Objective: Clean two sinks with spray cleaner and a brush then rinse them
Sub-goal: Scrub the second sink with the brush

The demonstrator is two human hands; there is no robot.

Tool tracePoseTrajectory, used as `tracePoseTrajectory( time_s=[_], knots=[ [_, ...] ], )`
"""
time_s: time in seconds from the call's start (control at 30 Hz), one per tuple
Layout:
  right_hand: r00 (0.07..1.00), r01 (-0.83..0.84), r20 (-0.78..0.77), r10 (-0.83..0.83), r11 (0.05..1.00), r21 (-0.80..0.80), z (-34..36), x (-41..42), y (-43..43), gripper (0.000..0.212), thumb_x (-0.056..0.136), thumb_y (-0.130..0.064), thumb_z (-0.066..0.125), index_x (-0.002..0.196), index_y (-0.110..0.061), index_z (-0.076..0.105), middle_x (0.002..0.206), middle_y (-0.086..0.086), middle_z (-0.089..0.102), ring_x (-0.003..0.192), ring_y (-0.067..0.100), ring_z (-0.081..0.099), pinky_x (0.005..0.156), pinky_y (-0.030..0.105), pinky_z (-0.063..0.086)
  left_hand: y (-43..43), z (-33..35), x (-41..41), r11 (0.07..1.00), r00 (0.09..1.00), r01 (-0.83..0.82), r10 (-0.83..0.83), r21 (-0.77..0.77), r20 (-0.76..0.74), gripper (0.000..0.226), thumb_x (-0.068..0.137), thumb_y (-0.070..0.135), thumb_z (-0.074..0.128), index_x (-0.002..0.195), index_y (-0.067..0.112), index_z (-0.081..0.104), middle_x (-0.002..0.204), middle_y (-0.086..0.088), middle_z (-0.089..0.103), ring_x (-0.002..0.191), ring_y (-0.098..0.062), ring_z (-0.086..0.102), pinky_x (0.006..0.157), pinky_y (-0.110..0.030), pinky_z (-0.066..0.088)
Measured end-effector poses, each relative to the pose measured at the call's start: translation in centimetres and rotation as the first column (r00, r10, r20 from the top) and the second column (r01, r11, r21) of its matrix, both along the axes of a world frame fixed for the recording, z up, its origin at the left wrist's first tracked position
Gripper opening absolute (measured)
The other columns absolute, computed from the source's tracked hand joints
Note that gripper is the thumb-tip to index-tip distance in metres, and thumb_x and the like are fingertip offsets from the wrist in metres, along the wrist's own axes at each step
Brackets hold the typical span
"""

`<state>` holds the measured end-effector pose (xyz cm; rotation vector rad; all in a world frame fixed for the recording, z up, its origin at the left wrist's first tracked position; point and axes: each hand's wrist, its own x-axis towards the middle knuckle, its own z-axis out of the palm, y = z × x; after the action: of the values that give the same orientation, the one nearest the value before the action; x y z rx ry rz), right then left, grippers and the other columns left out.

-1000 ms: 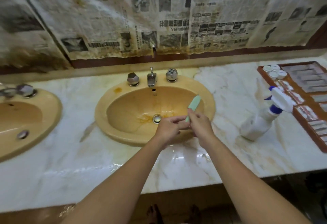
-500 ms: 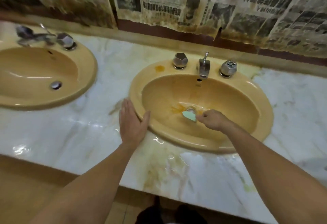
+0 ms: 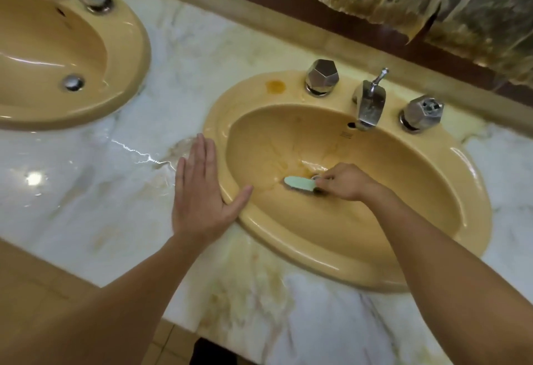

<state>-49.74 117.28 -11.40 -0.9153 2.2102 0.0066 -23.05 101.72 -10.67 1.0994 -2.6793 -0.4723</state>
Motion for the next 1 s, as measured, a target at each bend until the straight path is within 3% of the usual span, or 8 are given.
tracePoseTrajectory(
  time_s=[0.07, 0.17, 0.3, 0.43, 0.67, 0.8, 0.9, 1.0],
  knots=[
    [0.994, 0.076, -0.074, -0.08, 0.996, -0.054, 0.1, -1.1, -0.2, 0.033, 0.099, -0.041, 0.051, 0.101, -0.023, 0.078, 0.102, 0.005, 0.072, 0.092, 0.025, 0.062, 0.081, 0.036, 0.053, 0.0, -0.1, 0.0, 1.0, 1.0, 0.002, -0.002, -0.011, 0.003, 0.101, 0.089, 0.072, 0.039, 0.161, 0.008, 0.01, 0.17, -0.008, 0.003, 0.157, -0.015, 0.0, 0.126, -0.047, 0.01],
    [0.997, 0.005, 0.075, -0.01, 0.998, 0.061, -0.1, -1.7, -0.1, 0.028, 0.099, -0.041, 0.054, 0.096, -0.025, 0.078, 0.101, 0.003, 0.07, 0.094, 0.023, 0.06, 0.081, 0.035, 0.048, -0.2, -0.2, 0.1, 1.0, 1.0, 0.008, -0.008, -0.019, 0.014, 0.099, 0.09, 0.071, 0.038, 0.161, 0.008, 0.011, 0.17, -0.009, 0.004, 0.157, -0.017, 0.002, 0.126, -0.049, 0.011],
    [0.991, 0.133, 0.014, -0.133, 0.989, -0.059, -0.6, -2.2, 0.3, 0.031, 0.097, -0.042, 0.056, 0.097, -0.021, 0.078, 0.103, 0.004, 0.073, 0.094, 0.021, 0.061, 0.082, 0.034, 0.049, -0.2, -0.2, 0.0, 1.0, 1.0, 0.012, -0.011, -0.024, 0.026, 0.097, 0.091, 0.071, 0.036, 0.162, 0.01, 0.011, 0.17, -0.008, 0.004, 0.157, -0.017, 0.003, 0.125, -0.05, 0.012],
    [0.997, 0.057, 0.051, -0.06, 0.997, 0.043, -0.5, -1.8, 0.5, 0.037, 0.096, -0.046, 0.055, 0.098, -0.017, 0.078, 0.101, 0.007, 0.072, 0.096, 0.025, 0.063, 0.087, 0.038, 0.051, -0.2, -0.2, -0.1, 0.999, 1.0, 0.012, -0.011, -0.029, 0.026, 0.097, 0.091, 0.071, 0.035, 0.161, 0.009, 0.013, 0.17, -0.008, 0.006, 0.157, -0.017, 0.004, 0.125, -0.049, 0.012],
    [0.991, 0.098, -0.086, -0.098, 0.995, -0.001, -0.3, -2.6, 0.8, 0.035, 0.096, -0.044, 0.052, 0.082, -0.021, 0.076, 0.081, 0.002, 0.068, 0.08, 0.022, 0.061, 0.075, 0.036, 0.054, -0.2, -0.3, 0.0, 0.999, 1.0, 0.007, -0.006, -0.036, 0.019, 0.096, 0.091, 0.071, 0.035, 0.161, 0.009, 0.015, 0.17, -0.008, 0.007, 0.157, -0.017, 0.004, 0.125, -0.049, 0.012],
    [0.997, 0.082, 0.009, -0.081, 0.997, -0.015, -0.6, -2.6, 0.9, 0.027, 0.098, -0.04, 0.056, 0.089, -0.027, 0.078, 0.086, -0.001, 0.072, 0.084, 0.019, 0.061, 0.073, 0.033, 0.049, -0.2, -0.3, -0.1, 0.999, 1.0, 0.012, -0.012, -0.032, 0.015, 0.096, 0.091, 0.071, 0.035, 0.161, 0.008, 0.016, 0.17, -0.008, 0.006, 0.157, -0.017, 0.005, 0.125, -0.05, 0.011],
    [0.98, 0.17, -0.08, -0.181, 0.977, -0.13, -1.4, -2.0, 0.7, 0.025, 0.098, -0.04, 0.054, 0.095, -0.03, 0.077, 0.095, 0.002, 0.072, 0.092, 0.022, 0.061, 0.071, 0.029, 0.041, -0.2, -0.3, -0.1, 0.999, 1.0, 0.012, -0.011, -0.033, 0.018, 0.096, 0.091, 0.071, 0.035, 0.161, 0.008, 0.016, 0.17, -0.008, 0.006, 0.157, -0.018, 0.005, 0.125, -0.049, 0.012],
    [0.974, 0.161, 0.166, -0.152, 0.986, -0.041, -1.8, -1.1, 0.4, 0.023, 0.095, -0.035, 0.061, 0.096, -0.021, 0.079, 0.088, -0.003, 0.07, 0.078, 0.012, 0.058, 0.066, 0.026, 0.043, -0.2, -0.4, -0.1, 0.999, 1.0, 0.008, -0.007, -0.04, 0.021, 0.096, 0.091, 0.071, 0.034, 0.161, 0.008, 0.016, 0.17, -0.008, 0.007, 0.157, -0.019, 0.006, 0.125, -0.049, 0.012]
  ],
)
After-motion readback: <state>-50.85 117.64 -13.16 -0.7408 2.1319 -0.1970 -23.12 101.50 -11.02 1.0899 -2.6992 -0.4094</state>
